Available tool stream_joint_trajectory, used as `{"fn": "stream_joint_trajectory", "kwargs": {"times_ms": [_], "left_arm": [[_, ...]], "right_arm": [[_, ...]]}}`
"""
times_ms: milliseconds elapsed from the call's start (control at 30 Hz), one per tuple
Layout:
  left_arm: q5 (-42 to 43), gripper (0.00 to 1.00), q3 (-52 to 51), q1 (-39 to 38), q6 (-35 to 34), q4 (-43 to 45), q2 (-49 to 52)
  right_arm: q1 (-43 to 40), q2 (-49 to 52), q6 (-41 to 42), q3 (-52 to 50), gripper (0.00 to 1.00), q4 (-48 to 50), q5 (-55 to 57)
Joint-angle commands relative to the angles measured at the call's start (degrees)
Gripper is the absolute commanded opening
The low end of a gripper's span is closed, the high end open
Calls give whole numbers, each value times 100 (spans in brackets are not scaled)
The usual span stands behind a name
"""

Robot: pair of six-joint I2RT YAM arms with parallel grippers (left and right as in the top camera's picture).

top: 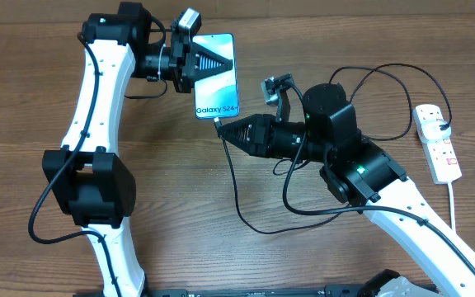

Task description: Plug charger to phone and switch on socket

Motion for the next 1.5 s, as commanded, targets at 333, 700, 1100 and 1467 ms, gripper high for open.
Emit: {"fn": "stream_joint_trajectory", "kwargs": {"times_ms": [333,700,1100,1467], "left_arm": [[264,5,98,291,-621,339,-227],[264,5,98,295,-1091,584,-227],[264,4,98,284,-1073,632,-227],[264,4,98,284,-1069,656,-227]], "right_arm": [[208,-22,229,-22,4,238,564],[496,48,560,-24,4,339,1012],[507,184,702,-24,4,483,1027],[507,184,702,-24,4,588,964]]}}
